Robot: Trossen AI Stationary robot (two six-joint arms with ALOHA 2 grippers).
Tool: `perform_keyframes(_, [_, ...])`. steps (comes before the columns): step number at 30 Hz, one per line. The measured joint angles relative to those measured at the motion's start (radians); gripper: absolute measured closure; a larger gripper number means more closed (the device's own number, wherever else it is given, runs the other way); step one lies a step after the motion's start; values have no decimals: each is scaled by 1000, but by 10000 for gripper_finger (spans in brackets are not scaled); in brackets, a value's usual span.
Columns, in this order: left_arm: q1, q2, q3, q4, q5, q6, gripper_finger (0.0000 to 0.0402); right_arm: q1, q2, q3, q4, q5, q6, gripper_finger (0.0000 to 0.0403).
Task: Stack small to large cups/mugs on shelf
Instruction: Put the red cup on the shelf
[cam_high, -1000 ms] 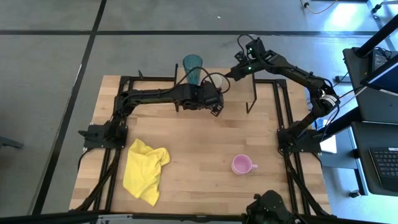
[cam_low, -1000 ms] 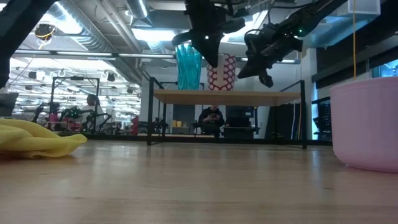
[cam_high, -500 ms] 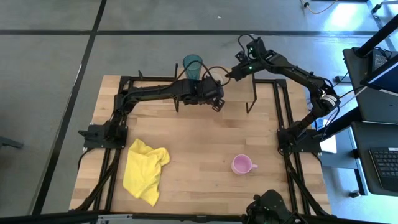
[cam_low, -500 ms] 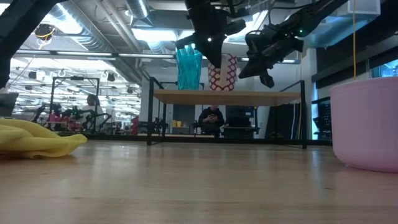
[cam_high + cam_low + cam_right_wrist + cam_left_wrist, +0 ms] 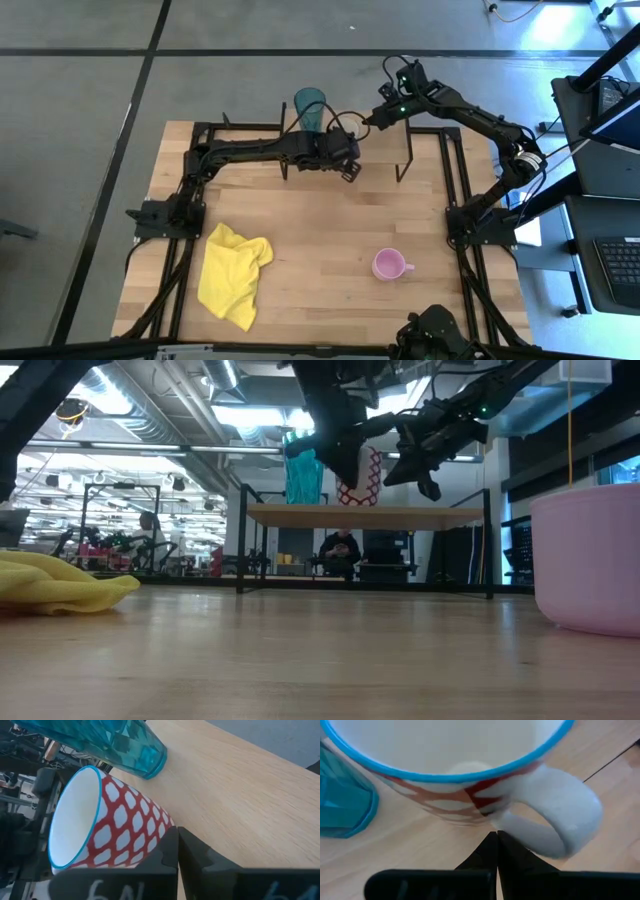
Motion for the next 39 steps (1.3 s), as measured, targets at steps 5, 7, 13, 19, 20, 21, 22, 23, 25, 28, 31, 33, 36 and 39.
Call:
perform_keyframes(5, [-1,-1,0,4,-27,0,401,0,0,0,0,0,0,398])
perform_keyframes(7, [0,-1,0,7,-35,2,401,0,0,0,0,0,0,398])
perform_keyframes(13, [3,-1,0,8,-35,4,401,0,0,0,-2,0,0,398])
perform_keyframes(19, [8,-1,0,9,-47,3,401,0,0,0,-10,0,0,398])
perform_keyframes(20, [10,-1,0,9,-47,2,401,0,0,0,-10,0,0,398])
perform_keyframes(21, [12,-1,0,9,-48,-1,401,0,0,0,-10,0,0,398])
perform_keyframes(22, [13,-1,0,9,-49,-5,401,0,0,0,-11,0,0,398])
perform_keyframes(23, [15,-1,0,9,-49,-10,401,0,0,0,-12,0,0,398])
perform_keyframes(25, [16,-1,0,9,-49,-12,401,0,0,0,-17,0,0,398])
perform_keyframes(28, [16,-1,0,9,-49,-12,401,0,0,0,-21,0,-3,398])
perform_keyframes(31, [16,-1,0,9,-50,-12,401,0,0,0,-21,0,-2,398])
perform_keyframes(33, [16,-1,0,9,-51,-12,401,0,0,0,-21,0,-2,398])
perform_keyframes(36, [18,-1,0,9,-62,-13,401,0,0,0,-22,0,-2,398])
perform_keyframes(39, [25,-1,0,11,-65,-13,402,0,0,0,-22,0,-2,398])
